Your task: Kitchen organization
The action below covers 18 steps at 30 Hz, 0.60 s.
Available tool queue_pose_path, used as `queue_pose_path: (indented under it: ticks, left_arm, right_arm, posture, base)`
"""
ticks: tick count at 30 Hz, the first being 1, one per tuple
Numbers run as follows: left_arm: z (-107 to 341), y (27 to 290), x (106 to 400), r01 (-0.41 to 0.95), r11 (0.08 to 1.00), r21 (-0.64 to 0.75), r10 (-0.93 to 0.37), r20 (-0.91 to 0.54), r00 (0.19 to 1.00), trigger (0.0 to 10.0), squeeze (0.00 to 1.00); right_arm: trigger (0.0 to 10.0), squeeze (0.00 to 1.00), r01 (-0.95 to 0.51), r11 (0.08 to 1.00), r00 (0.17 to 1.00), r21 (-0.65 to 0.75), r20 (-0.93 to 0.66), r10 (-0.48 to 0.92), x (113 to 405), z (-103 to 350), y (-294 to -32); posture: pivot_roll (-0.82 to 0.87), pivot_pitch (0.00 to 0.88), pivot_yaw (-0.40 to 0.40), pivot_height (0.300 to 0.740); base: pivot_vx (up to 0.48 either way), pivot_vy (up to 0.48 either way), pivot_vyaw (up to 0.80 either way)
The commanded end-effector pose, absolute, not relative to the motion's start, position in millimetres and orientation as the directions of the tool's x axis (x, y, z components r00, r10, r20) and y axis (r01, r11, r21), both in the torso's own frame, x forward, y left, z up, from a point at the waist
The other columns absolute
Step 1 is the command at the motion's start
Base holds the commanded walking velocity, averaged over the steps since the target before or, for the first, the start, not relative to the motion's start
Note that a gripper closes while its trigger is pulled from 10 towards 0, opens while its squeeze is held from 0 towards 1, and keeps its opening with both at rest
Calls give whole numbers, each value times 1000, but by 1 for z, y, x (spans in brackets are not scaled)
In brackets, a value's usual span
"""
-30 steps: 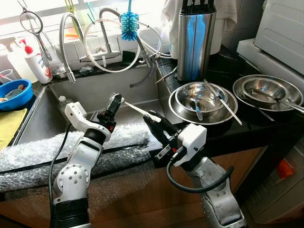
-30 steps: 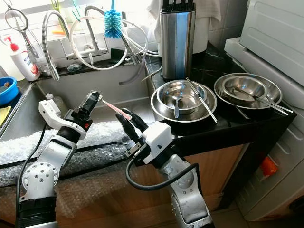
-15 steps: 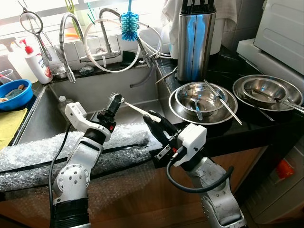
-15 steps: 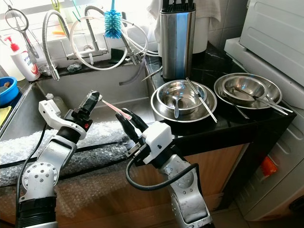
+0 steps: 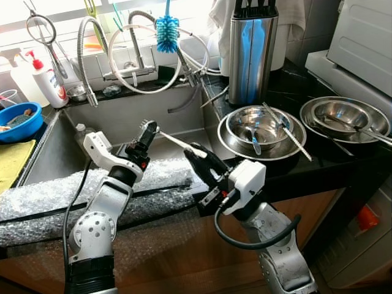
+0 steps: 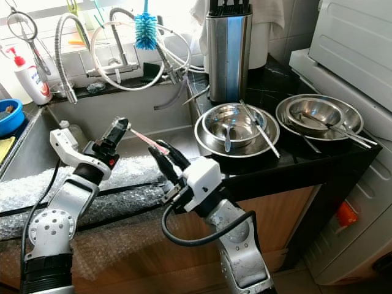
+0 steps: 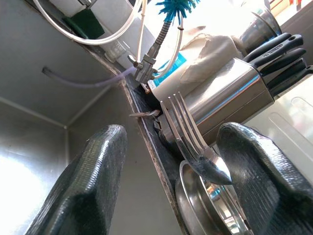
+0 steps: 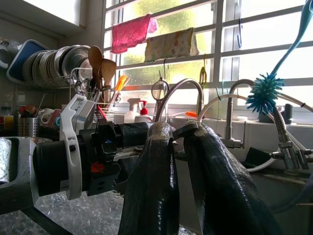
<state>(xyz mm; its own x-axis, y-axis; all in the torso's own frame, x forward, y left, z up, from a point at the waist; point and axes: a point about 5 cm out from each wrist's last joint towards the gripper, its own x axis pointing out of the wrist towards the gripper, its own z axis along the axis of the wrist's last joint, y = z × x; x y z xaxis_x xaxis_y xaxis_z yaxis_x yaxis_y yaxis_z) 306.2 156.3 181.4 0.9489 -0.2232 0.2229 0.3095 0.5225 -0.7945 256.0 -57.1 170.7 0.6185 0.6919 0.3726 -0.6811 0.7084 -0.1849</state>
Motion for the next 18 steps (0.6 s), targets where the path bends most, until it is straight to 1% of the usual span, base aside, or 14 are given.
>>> queue_pose_path:
  ticks: [1, 18]
  left_arm:
    - [183, 159, 305, 305, 526, -794, -221, 219, 950, 10000, 0]
    - [183, 159, 305, 305, 526, -794, -221, 219, 950, 10000, 0]
  right_arm:
    - [10000, 0, -691, 699, 599, -187, 393, 697, 255, 176, -53]
    - [10000, 0, -690, 699, 599, -187, 393, 697, 255, 176, -53]
  posture:
    - [-96, 0, 151, 740]
    - [-96, 0, 151, 740]
  base:
    - [0, 0, 0]
    - [0, 0, 0]
